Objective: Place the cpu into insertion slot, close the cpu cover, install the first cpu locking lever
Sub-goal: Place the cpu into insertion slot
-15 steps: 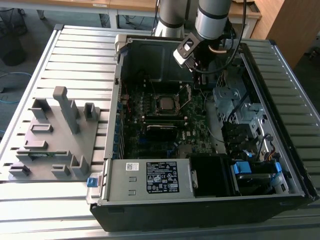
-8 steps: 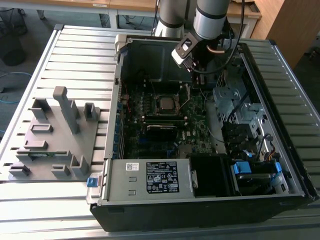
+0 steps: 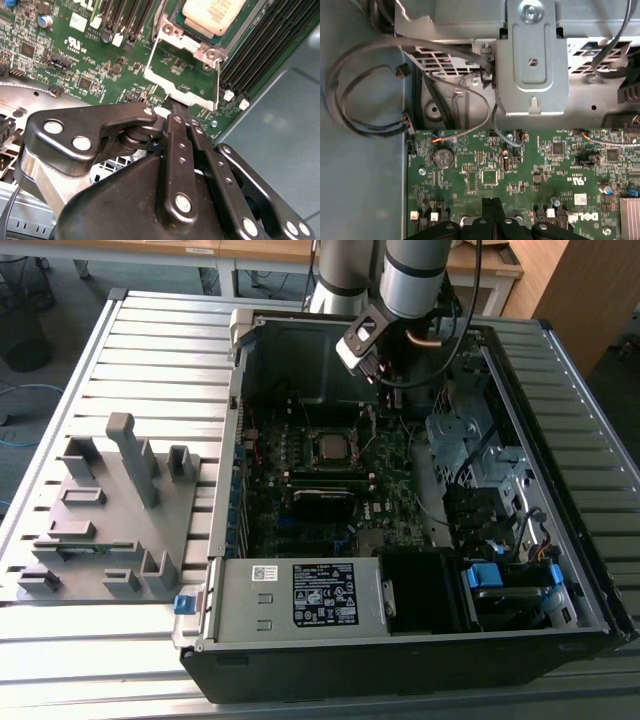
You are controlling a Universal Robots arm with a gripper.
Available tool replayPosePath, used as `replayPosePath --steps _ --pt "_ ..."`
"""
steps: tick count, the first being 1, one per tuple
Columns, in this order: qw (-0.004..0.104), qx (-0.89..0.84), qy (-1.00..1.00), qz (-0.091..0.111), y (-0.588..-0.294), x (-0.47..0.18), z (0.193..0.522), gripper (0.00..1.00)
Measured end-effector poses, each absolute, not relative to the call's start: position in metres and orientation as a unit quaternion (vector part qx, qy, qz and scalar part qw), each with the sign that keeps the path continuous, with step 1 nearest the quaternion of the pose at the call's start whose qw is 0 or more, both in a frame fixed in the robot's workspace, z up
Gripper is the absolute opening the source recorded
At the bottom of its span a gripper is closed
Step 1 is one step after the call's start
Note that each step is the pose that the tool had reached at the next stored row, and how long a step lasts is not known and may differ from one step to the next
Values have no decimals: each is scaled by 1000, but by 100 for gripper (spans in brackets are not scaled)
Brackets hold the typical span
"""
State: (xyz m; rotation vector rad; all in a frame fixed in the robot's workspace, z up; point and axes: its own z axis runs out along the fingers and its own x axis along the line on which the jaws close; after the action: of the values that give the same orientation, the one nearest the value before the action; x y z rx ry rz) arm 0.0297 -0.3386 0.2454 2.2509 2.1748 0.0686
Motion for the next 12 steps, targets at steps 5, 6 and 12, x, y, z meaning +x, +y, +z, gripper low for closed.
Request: replayPosePath --steps 5,6,12 --pt "5 719 695 22 -339 21 245 10" --pt "5 719 695 23 -339 19 245 10" --pt "5 719 695 23 -339 10 245 10"
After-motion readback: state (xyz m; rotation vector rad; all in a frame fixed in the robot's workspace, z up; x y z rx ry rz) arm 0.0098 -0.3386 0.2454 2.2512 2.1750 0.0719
